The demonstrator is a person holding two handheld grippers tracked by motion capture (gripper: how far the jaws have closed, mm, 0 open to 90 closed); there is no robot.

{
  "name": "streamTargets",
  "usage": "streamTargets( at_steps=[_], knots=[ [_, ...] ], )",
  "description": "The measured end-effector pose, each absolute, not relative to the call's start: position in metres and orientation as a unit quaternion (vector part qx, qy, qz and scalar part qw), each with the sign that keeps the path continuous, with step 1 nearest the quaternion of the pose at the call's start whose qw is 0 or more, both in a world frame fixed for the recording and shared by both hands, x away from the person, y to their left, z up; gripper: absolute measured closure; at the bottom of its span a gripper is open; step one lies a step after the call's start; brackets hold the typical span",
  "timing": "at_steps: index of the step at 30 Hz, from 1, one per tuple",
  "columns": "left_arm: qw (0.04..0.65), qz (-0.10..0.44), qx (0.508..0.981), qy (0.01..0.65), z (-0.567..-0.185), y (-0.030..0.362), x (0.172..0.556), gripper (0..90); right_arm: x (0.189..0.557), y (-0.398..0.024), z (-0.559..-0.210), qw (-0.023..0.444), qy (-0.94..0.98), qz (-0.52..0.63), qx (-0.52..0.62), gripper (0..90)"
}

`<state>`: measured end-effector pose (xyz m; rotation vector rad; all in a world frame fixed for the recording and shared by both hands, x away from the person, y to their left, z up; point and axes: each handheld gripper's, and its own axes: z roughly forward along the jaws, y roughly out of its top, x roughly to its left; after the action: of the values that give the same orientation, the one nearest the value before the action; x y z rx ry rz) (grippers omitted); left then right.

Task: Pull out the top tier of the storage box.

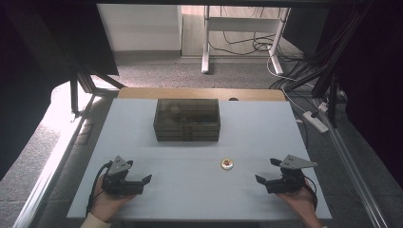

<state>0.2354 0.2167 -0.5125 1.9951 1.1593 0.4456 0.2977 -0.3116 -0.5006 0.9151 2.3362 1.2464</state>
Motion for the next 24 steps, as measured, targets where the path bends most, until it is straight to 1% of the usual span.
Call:
streamTargets(
  at_steps=[8,15,24],
  knots=[
    [0.384,0.175,0.783,0.457,-0.513,0.214,0.238,11.0,0.295,-0.314,-0.499,0.162,0.819,0.442,0.328,9.3],
    [0.383,0.189,0.792,0.436,-0.512,0.210,0.241,11.4,0.290,-0.314,-0.498,0.172,0.814,0.444,0.332,9.3],
    [0.381,0.195,0.796,0.427,-0.513,0.206,0.248,11.8,0.288,-0.315,-0.501,0.165,0.812,0.446,0.339,9.5]
  ],
)
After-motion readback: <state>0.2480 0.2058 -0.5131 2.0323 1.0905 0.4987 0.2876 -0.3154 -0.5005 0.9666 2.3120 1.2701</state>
